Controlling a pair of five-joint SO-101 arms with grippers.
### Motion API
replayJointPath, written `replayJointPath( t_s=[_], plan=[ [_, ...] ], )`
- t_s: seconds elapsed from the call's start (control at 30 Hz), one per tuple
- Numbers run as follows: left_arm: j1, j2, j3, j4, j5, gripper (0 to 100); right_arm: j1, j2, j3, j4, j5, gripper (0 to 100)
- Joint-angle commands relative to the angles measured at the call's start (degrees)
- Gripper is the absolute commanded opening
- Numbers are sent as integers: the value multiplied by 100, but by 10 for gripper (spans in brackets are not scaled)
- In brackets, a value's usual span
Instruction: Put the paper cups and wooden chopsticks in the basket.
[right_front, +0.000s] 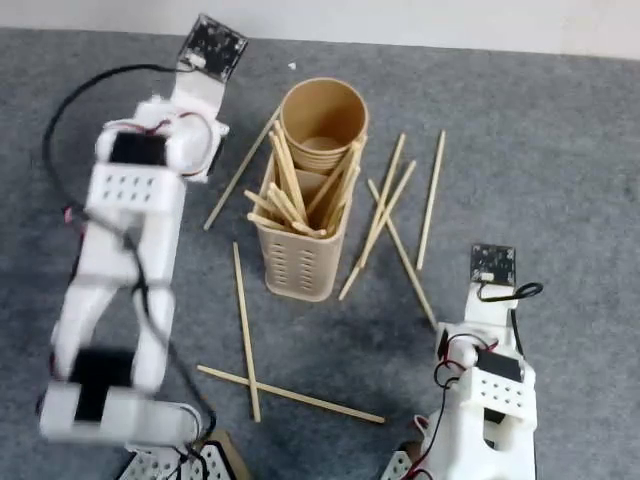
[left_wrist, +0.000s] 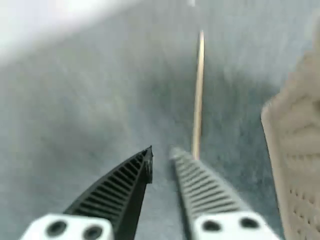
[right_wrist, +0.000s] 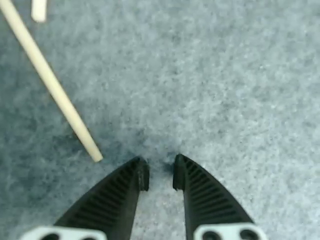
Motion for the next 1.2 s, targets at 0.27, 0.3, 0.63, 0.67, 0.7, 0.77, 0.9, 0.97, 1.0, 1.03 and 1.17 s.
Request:
replayJointPath(
  t_s=[0.27,0.3,0.63,0.67,0.7,0.77,0.9,0.97,1.0,1.03,1.17],
  plan=[
    [-110,4585,-4497,1899,440,168,-145,-4,31,-84,62,101],
    [-110,4875,-4840,2004,422,167,-145,-4,31,-84,62,101],
    [-268,6782,-7758,3138,413,0,-145,-4,31,-84,62,101],
    [-295,6826,-8066,3305,413,14,-145,-4,31,-84,62,101],
    [-330,6853,-8356,3464,413,11,-145,-4,31,-84,62,101],
    [-426,6844,-8927,3736,413,4,-145,-4,31,-84,62,101],
    [-629,6369,-9341,3903,422,5,-145,-4,31,-84,62,101],
    [-673,5833,-9200,3903,422,5,-145,-4,31,-84,62,101],
    [-690,5560,-9165,3903,431,5,-154,-4,31,-84,62,101],
    [-699,5262,-9138,3912,431,5,-154,-4,31,-84,62,101],
    [-541,3899,-8892,3938,440,5,-154,-4,31,-84,62,101]
  ],
)
